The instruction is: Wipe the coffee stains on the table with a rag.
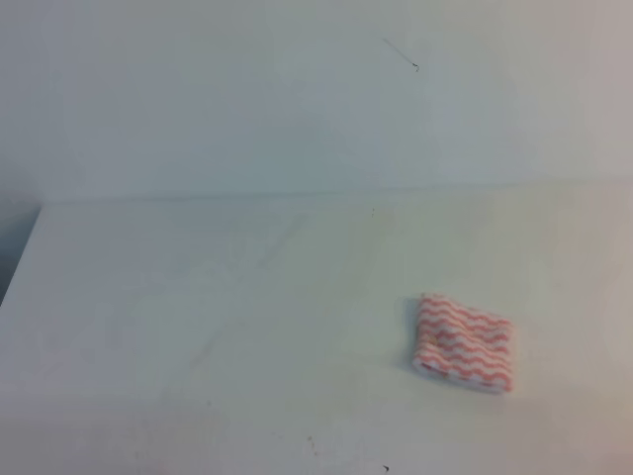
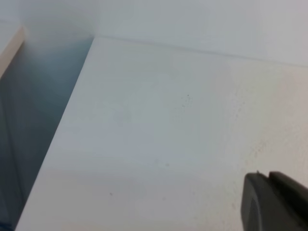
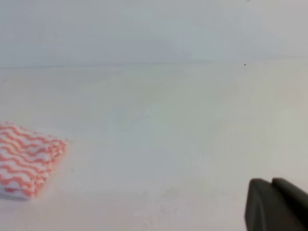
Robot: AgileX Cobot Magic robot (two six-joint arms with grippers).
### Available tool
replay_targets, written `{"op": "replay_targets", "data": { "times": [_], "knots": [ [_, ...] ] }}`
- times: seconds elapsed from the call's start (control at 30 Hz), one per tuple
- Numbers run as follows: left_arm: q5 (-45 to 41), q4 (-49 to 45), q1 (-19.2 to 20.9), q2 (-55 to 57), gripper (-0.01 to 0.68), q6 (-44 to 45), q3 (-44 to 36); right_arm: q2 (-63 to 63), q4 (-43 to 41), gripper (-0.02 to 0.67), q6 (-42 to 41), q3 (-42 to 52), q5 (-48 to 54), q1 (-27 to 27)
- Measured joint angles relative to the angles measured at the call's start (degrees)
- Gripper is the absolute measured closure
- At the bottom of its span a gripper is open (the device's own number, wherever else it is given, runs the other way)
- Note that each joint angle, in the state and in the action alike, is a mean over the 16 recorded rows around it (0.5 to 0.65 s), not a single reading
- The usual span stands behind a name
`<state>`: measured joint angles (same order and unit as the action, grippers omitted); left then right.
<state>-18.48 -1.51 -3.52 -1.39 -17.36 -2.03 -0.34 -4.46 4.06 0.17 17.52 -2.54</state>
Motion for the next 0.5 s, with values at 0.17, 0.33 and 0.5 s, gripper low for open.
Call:
{"op": "replay_targets", "data": {
  "times": [0.17, 0.33, 0.5],
  "knots": [
    [-0.1, 0.0, 0.0, 0.0, 0.673, 0.0, 0.0, 0.0, -0.8, 0.651, 1.8, 0.0, -0.1, 0.0],
    [-0.2, 0.0, 0.0, -0.1, 0.673, 0.0, -0.2, 0.0, -1.4, 0.651, 3.3, 0.0, -0.1, 0.0],
    [-0.1, 0.0, 0.0, -0.2, 0.673, 0.0, -0.5, 0.0, -1.9, 0.651, 3.7, 0.0, -0.2, 0.0]
  ]
}}
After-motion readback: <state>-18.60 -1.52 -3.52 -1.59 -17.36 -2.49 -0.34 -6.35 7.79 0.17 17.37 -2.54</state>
